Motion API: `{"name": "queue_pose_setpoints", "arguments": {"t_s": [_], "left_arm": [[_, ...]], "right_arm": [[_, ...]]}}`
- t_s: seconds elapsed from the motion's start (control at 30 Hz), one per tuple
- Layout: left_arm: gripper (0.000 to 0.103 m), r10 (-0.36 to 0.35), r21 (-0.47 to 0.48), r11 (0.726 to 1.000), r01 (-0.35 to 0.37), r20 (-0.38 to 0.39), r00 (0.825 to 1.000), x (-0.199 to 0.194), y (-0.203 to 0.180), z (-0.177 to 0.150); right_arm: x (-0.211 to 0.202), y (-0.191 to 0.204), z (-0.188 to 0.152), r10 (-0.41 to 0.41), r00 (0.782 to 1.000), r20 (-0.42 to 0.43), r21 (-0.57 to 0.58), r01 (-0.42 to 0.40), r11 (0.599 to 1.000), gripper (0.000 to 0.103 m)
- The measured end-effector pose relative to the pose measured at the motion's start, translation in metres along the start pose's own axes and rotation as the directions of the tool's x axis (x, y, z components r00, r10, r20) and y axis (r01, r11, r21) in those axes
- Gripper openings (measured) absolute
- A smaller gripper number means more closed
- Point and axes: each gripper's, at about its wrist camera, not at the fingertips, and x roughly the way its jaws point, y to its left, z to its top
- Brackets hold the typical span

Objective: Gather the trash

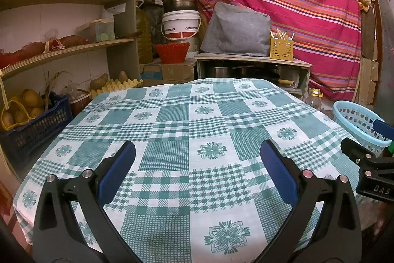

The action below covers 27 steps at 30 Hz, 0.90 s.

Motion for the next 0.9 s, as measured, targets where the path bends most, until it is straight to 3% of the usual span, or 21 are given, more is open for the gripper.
{"name": "queue_pose_setpoints", "arguments": {"t_s": [0.9], "left_arm": [[0.098,0.004,-0.007,1.0,-0.004,0.003,1.0,0.0012,0.0082,-0.0001]], "right_arm": [[0.0006,-0.0044,-0.0003,0.001,1.0,0.002,-0.001,-0.001,1.0,0.098]]}}
